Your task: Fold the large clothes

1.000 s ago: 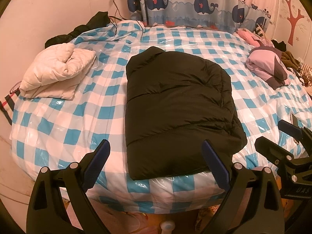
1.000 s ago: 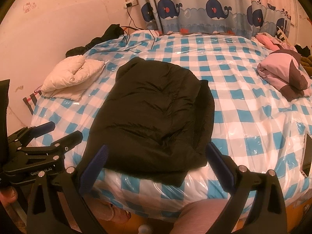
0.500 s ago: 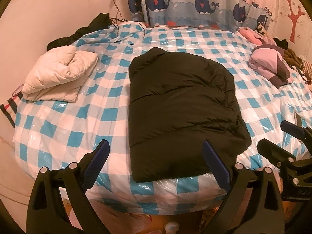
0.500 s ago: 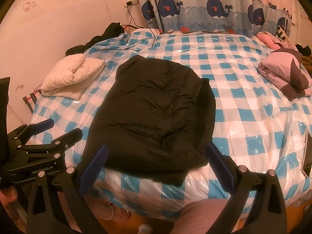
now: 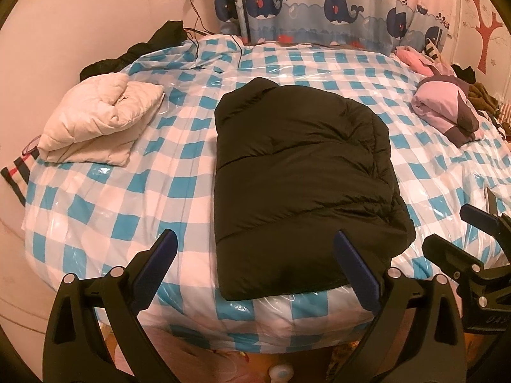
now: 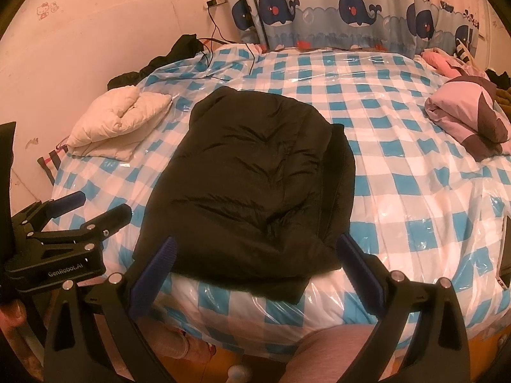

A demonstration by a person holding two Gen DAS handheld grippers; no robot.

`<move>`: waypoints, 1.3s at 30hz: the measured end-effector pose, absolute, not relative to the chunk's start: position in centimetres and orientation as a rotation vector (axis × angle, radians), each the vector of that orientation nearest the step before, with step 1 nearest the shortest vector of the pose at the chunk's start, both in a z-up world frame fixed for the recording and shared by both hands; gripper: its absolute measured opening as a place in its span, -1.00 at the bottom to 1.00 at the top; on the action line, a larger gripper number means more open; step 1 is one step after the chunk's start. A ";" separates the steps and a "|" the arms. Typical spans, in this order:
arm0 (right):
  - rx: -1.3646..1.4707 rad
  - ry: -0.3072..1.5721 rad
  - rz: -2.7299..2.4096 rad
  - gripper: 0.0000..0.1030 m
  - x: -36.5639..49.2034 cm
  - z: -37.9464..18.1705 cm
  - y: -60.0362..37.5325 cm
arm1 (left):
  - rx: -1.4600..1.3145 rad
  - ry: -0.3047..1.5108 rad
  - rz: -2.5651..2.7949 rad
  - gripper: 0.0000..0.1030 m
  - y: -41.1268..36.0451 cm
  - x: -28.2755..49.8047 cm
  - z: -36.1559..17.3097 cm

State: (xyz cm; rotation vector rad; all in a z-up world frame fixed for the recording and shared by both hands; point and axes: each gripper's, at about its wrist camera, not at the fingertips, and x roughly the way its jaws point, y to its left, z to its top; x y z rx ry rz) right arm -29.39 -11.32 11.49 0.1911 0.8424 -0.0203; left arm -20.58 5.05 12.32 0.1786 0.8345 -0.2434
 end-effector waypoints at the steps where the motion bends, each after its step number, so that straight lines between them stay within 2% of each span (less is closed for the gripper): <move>1: 0.191 0.842 -0.020 0.86 -29.4 11.5 -11.5 | 0.181 0.835 -0.241 0.83 5.1 -20.5 12.3; 39: 0.207 0.857 -0.013 0.86 -30.9 10.2 -10.3 | 0.195 0.881 -0.269 0.85 3.3 -20.9 11.0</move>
